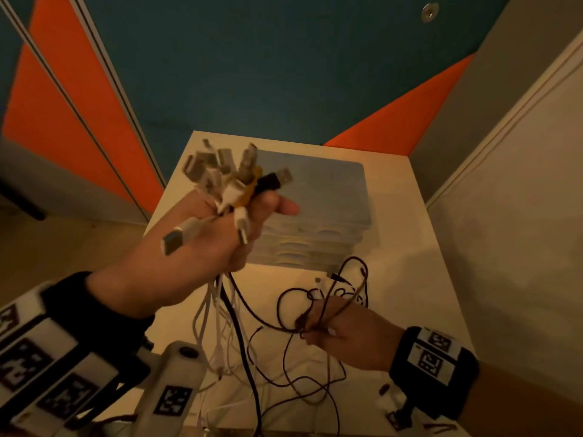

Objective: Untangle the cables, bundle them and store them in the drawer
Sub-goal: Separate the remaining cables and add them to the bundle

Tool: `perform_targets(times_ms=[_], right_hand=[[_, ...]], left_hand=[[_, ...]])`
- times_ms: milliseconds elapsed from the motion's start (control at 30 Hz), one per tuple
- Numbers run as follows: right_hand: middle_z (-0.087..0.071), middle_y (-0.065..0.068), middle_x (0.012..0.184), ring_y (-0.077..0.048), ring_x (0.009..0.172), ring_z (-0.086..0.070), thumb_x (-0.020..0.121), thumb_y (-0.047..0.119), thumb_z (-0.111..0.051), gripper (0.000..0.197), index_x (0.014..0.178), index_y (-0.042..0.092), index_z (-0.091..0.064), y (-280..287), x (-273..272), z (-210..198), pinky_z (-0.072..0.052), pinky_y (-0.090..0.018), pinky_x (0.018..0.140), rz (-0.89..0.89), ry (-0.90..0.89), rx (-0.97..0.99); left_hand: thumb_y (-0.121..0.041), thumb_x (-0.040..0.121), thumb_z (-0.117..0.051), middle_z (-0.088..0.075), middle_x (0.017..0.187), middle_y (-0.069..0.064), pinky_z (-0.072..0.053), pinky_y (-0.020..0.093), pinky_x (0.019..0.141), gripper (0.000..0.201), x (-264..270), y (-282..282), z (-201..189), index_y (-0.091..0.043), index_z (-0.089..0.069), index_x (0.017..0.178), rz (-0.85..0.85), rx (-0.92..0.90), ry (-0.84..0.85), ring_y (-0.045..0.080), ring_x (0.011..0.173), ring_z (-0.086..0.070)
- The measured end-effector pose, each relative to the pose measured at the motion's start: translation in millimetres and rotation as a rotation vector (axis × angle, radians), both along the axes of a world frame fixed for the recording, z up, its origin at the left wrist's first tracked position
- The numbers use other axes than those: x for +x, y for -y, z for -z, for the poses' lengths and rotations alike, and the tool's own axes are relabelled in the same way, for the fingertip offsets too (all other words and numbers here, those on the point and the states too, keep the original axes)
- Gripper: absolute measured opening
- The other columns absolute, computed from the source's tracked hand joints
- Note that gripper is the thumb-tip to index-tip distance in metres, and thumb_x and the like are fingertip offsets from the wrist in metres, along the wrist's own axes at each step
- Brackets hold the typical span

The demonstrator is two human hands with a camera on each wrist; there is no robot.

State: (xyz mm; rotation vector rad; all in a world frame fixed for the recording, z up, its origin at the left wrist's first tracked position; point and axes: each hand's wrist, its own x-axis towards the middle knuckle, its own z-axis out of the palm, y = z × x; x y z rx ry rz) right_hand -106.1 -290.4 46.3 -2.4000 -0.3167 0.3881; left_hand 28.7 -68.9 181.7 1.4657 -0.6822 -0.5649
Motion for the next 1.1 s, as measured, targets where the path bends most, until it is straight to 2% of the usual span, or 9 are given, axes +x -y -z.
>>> perform_targets(times_ms=[133, 267, 333, 400, 467, 633, 833, 967, 1100], right_hand=[[-0.049, 0.011, 0.104, -0.007, 0.094, -0.044, 0.095, 0.053, -0.043, 0.039, 0.091, 0.02, -0.064, 20.6, -31.7, 35.5, -0.04, -0.029, 0.088, -0.068, -0.252, -0.277], [-0.062, -0.008, 0.114, -0.028, 0.103, -0.057, 0.097, 0.049, -0.043, 0.042, 0.109, 0.016, -0.066, 23.8, -56.7, 42.0, -0.046, -0.039, 0.092, -0.181, -0.691, -0.366], [-0.067, 0.0, 0.113, -0.023, 0.102, -0.061, 0.094, 0.044, -0.052, 0.034, 0.114, 0.021, -0.067, 26.9, -67.7, 45.1, -0.046, -0.029, 0.088, -0.153, -0.867, -0.36], [-0.064, 0.019, 0.088, -0.007, 0.084, -0.059, 0.094, 0.033, -0.055, 0.023, 0.113, 0.033, -0.068, 29.2, -71.7, 39.5, -0.044, -0.017, 0.076, -0.129, -0.973, -0.292], [-0.057, 0.026, 0.079, 0.003, 0.08, -0.055, 0.094, 0.022, -0.052, 0.035, 0.108, 0.051, -0.065, 34.5, -69.6, 33.7, -0.042, -0.014, 0.076, -0.094, -0.936, -0.226], [-0.049, 0.013, 0.12, -0.006, 0.106, -0.053, 0.089, 0.019, -0.054, 0.06, 0.139, 0.041, -0.029, 49.5, -61.2, 43.5, -0.047, -0.025, 0.091, 0.342, -0.481, -0.047], [-0.038, 0.002, 0.142, -0.019, 0.133, -0.037, 0.076, 0.047, -0.051, 0.067, 0.139, 0.024, -0.047, 14.1, -26.3, 60.6, -0.034, -0.037, 0.112, 0.268, -0.006, -0.163], [-0.032, -0.002, 0.154, -0.019, 0.142, -0.025, 0.088, 0.037, -0.052, 0.065, 0.149, 0.028, -0.031, -22.4, 3.8, 55.1, -0.02, -0.031, 0.115, -0.015, -0.115, -0.236], [-0.048, -0.001, 0.144, -0.019, 0.13, -0.044, 0.096, 0.029, -0.043, 0.042, 0.137, 0.025, -0.052, -43.8, 9.4, 44.6, -0.034, -0.031, 0.109, -0.157, -0.435, -0.151]], left_hand=[[-0.049, 0.09, -0.049, -0.029, 0.059, -0.003, -0.025, 0.025, 0.042, 0.032, -5.4, 11.7, -15.9, -0.024, -0.07, 0.093, -0.027, -0.09, -0.044, 0.009, 0.044, -0.025], [-0.051, 0.085, -0.048, -0.029, 0.055, -0.005, -0.025, 0.024, 0.041, 0.032, -3.5, 8.0, -12.6, -0.027, -0.07, 0.084, -0.038, -0.102, -0.074, 0.009, 0.042, -0.023], [-0.051, 0.084, -0.049, -0.029, 0.055, -0.006, -0.024, 0.022, 0.04, 0.032, -3.5, 8.1, -12.9, -0.027, -0.07, 0.083, -0.025, -0.111, -0.099, 0.007, 0.041, -0.023], [-0.052, 0.083, -0.049, -0.03, 0.054, -0.007, -0.025, 0.02, 0.04, 0.032, -3.1, 7.5, -11.5, -0.027, -0.069, 0.082, -0.014, -0.11, -0.114, 0.006, 0.04, -0.023], [-0.052, 0.083, -0.049, -0.029, 0.055, -0.007, -0.024, 0.02, 0.04, 0.032, -2.7, 7.9, -10.3, -0.026, -0.068, 0.083, 0.005, -0.103, -0.11, 0.006, 0.04, -0.022], [-0.058, 0.083, -0.053, -0.027, 0.056, -0.006, -0.025, 0.018, 0.042, 0.036, -4.6, 10.7, -8.0, -0.025, -0.066, 0.088, 0.059, -0.117, -0.111, 0.005, 0.04, -0.022], [-0.06, 0.081, -0.052, -0.029, 0.055, -0.01, -0.026, 0.019, 0.042, 0.034, -13.3, 16.7, -9.5, -0.029, -0.068, 0.083, 0.068, -0.104, -0.113, 0.004, 0.04, -0.023], [-0.063, 0.079, -0.054, -0.028, 0.055, -0.01, -0.025, 0.02, 0.042, 0.035, -12.4, 15.8, -12.0, -0.03, -0.067, 0.083, 0.076, -0.108, -0.111, 0.005, 0.04, -0.021], [-0.062, 0.081, -0.052, -0.028, 0.055, -0.009, -0.027, 0.019, 0.042, 0.035, -8.5, 12.0, -15.4, -0.029, -0.066, 0.084, 0.052, -0.11, -0.091, 0.006, 0.04, -0.022]])
